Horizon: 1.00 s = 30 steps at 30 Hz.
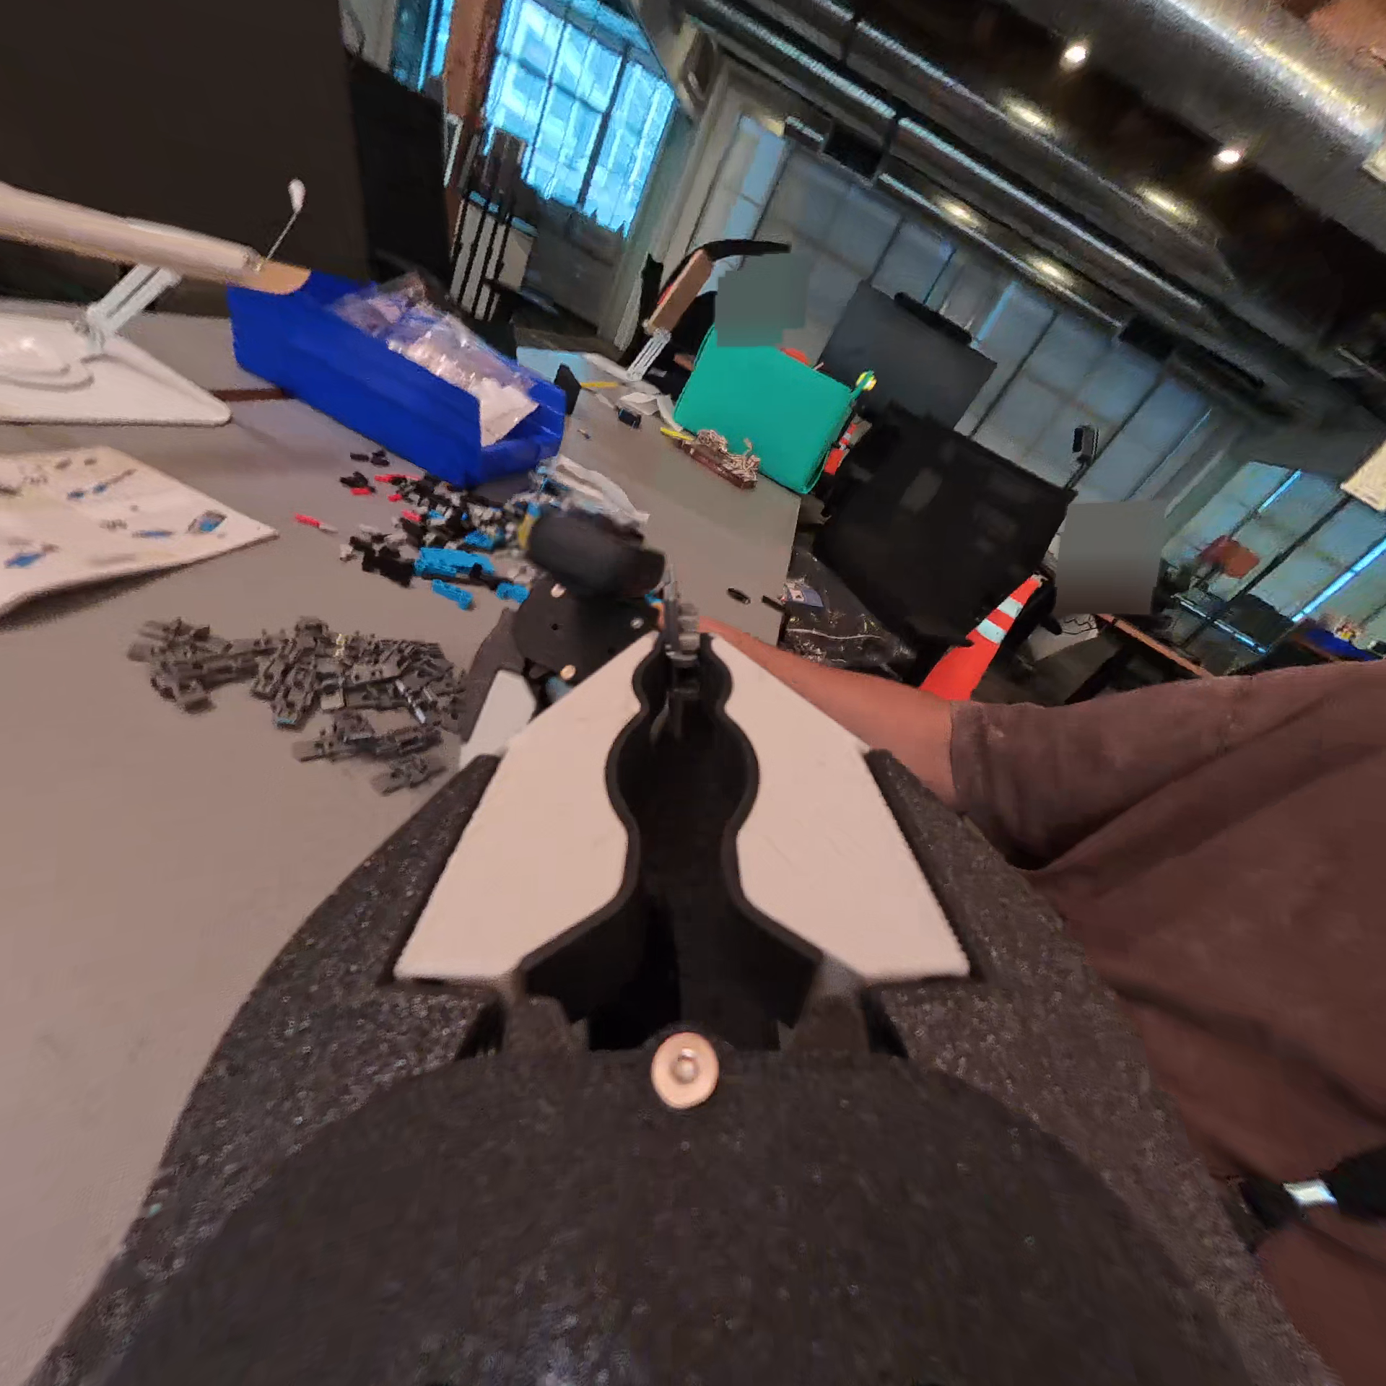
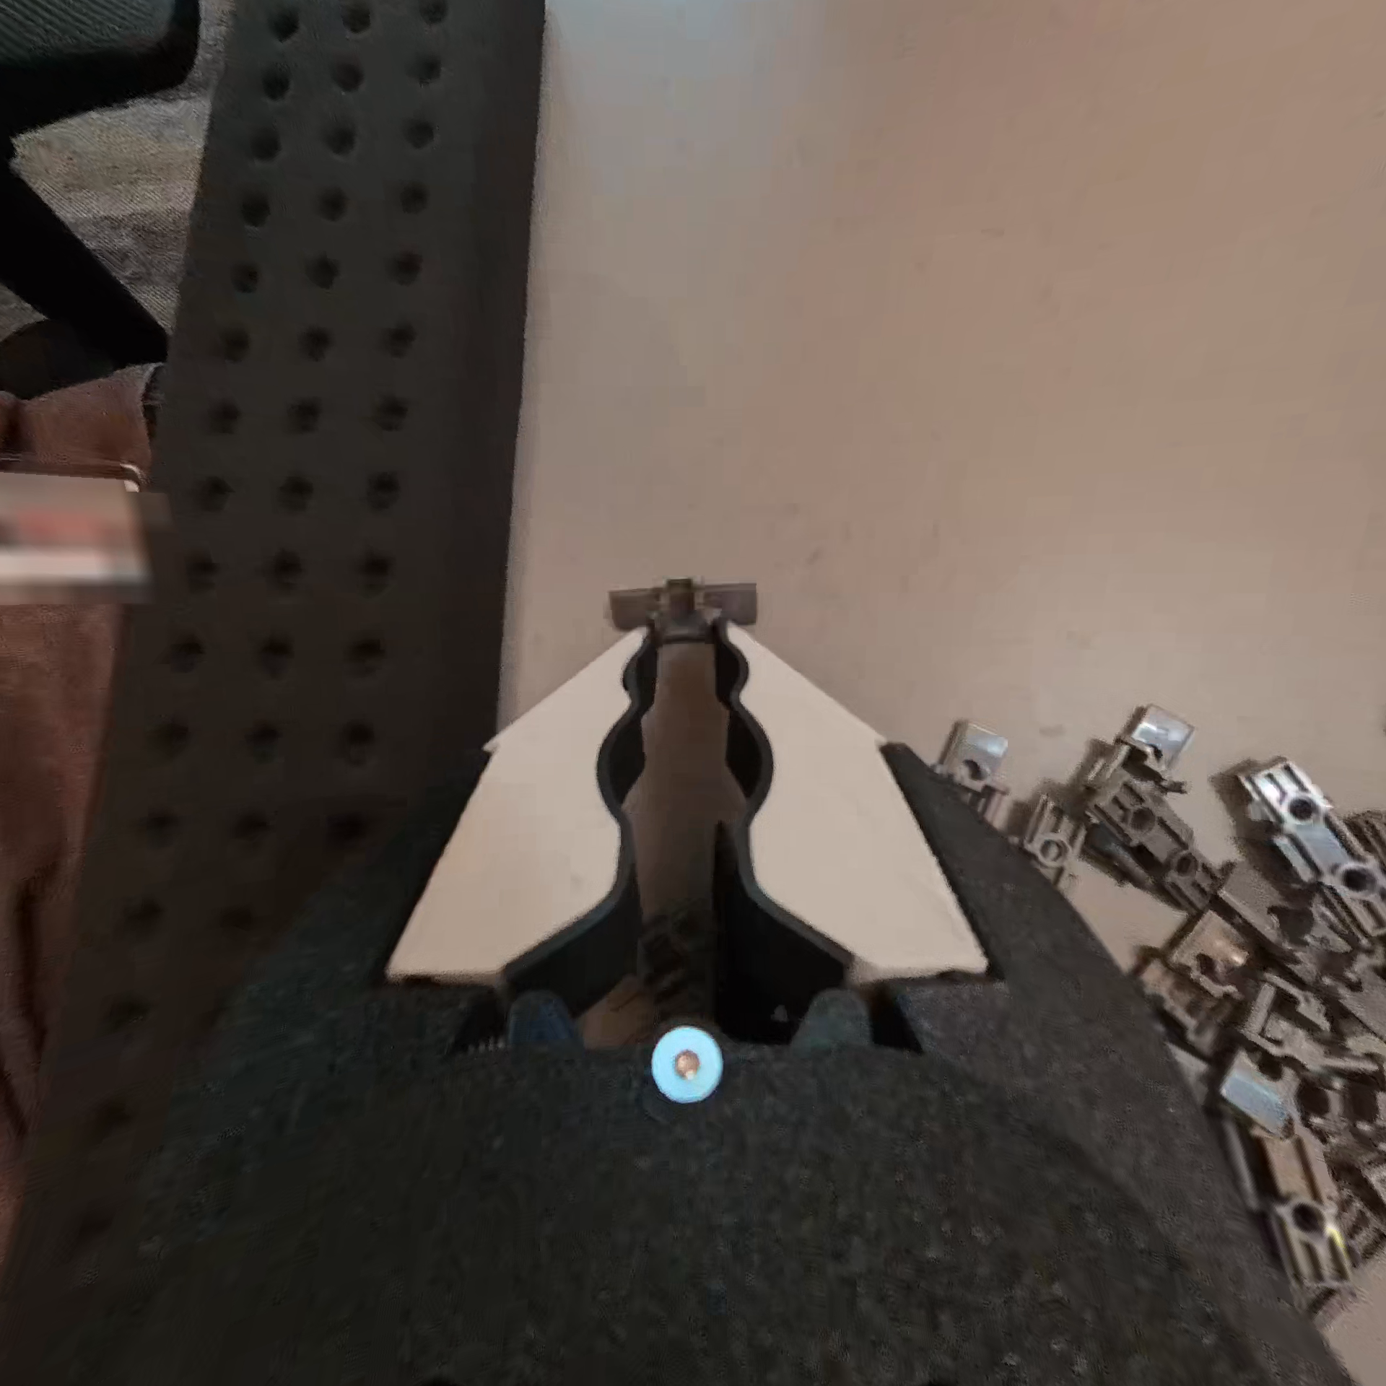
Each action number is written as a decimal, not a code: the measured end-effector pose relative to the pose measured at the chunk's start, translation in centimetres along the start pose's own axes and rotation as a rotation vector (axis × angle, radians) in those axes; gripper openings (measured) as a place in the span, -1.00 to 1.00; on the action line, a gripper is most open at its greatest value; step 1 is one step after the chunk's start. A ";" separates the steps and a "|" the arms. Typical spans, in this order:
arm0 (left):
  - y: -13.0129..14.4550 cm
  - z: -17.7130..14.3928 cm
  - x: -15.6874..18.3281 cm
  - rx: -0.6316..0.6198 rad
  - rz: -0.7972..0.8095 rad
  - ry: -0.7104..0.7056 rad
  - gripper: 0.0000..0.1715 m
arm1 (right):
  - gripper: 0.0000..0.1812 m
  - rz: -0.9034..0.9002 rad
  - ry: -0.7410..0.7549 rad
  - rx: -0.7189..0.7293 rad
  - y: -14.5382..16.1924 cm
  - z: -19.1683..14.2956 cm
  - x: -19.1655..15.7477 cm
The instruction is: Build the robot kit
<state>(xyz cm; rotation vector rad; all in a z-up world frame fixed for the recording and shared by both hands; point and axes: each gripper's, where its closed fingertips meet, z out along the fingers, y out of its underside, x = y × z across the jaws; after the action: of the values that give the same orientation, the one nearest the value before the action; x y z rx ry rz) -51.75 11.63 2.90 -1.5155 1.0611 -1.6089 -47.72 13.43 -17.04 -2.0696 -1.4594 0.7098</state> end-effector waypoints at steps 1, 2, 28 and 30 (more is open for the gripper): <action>0.5 0.0 -0.8 -0.022 -0.016 -0.029 -0.92 | -0.84 -0.019 0.030 -0.003 -0.1 -0.1 0.2; 1.0 -0.1 -1.7 -0.045 -0.025 -0.071 -0.92 | -0.84 -0.048 0.066 -0.016 -0.1 -0.2 0.4; 0.9 0.1 -2.1 -0.092 -0.001 -0.179 -0.92 | -0.84 -0.691 0.897 -0.087 -13.3 -10.4 -2.3; 0.9 0.1 -2.1 -0.080 0.001 -0.163 -0.92 | -0.84 -0.692 0.901 -0.101 -13.3 -10.5 -2.3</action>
<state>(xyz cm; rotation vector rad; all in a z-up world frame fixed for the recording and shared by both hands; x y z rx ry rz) -51.48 13.08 1.17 -1.6682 1.0452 -1.4302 -50.47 14.09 -0.23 -1.4282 -1.4711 -0.5180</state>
